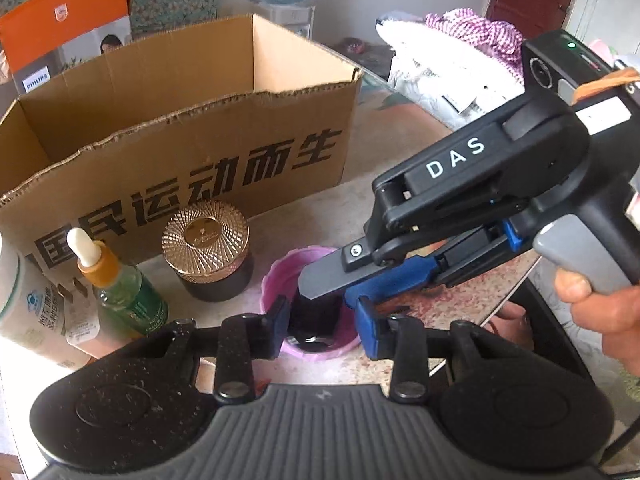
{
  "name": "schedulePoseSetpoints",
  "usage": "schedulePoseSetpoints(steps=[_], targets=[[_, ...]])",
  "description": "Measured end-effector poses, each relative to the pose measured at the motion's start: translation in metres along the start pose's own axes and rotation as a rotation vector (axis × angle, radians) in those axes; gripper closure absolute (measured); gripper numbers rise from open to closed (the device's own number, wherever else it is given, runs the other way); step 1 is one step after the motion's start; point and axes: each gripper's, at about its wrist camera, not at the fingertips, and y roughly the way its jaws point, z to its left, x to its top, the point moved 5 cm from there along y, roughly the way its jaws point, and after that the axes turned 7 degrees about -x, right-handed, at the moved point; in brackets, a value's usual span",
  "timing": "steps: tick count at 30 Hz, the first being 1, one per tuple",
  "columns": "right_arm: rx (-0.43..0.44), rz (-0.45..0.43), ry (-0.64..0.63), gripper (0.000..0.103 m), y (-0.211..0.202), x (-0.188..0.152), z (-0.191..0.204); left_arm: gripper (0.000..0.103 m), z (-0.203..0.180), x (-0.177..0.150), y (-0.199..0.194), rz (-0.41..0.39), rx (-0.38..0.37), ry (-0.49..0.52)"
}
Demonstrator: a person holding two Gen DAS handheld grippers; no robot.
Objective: Organize rigid objects
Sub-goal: 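Lower the right gripper into the pink bowl onto the black cylinder and close, then carry the black cylinder with the right gripper into the box and release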
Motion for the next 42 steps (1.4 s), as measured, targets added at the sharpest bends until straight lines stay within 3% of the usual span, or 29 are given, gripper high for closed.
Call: schedulePoseSetpoints(steps=[13,19,30,37,42], targets=[[-0.006,0.014,-0.009,0.065,0.007,0.008,-0.001,0.064,0.006,-0.003,0.008,0.03,-0.02,-0.062],[-0.004,0.017,-0.002,0.065,0.007,0.012,-0.001,0.062,0.007,-0.004,0.001,0.042,-0.08,-0.106],[-0.02,0.044,-0.068,0.064,0.009,0.013,0.018,0.061,0.016,-0.012,0.002,0.044,-0.076,-0.159],[-0.097,0.053,-0.154,0.066,0.018,0.01,0.034,0.057,0.018,-0.011,0.002,0.041,-0.074,-0.159],[-0.11,0.066,-0.203,0.078,0.026,0.012,0.041,0.056,0.026,-0.012,0.012,0.072,-0.116,-0.229]])
